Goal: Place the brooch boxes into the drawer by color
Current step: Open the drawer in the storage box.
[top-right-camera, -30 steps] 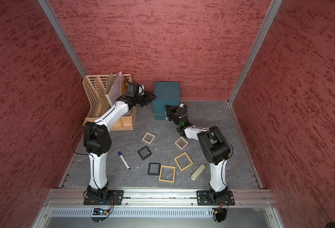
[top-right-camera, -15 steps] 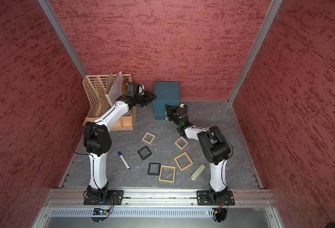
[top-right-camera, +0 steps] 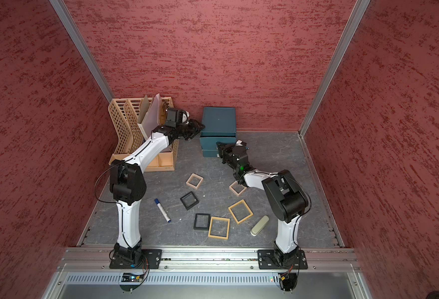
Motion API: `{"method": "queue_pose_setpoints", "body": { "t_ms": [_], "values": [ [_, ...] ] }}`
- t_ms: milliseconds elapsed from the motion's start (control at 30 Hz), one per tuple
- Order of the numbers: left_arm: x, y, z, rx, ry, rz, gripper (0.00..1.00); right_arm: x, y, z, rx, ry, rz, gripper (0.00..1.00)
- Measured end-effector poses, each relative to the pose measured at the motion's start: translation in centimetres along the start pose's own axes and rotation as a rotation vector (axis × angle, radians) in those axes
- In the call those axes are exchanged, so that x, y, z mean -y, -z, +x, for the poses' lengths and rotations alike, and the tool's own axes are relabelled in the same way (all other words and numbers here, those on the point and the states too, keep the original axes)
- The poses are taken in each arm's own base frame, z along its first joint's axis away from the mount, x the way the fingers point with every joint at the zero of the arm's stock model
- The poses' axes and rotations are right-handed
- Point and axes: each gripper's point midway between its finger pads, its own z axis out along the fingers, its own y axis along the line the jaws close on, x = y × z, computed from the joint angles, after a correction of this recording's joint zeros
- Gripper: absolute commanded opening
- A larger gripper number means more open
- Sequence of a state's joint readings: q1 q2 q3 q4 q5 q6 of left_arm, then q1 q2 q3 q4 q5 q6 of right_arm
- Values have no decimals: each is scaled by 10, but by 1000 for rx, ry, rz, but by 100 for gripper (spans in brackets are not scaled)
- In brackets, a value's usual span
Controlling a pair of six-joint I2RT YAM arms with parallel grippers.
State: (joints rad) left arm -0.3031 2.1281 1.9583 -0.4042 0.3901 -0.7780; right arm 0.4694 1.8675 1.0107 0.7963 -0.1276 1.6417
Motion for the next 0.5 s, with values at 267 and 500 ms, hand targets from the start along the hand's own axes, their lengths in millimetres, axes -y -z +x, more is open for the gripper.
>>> {"method": "queue_pose_setpoints", "body": {
  "t_ms": [267,500],
  "values": [
    [0,0,0,0,0,0,43,6,20,16,-25,-7,10,0],
    [0,0,0,2,0,-2,43,10,38,29,-46,-15,23,0]
  ]
}}
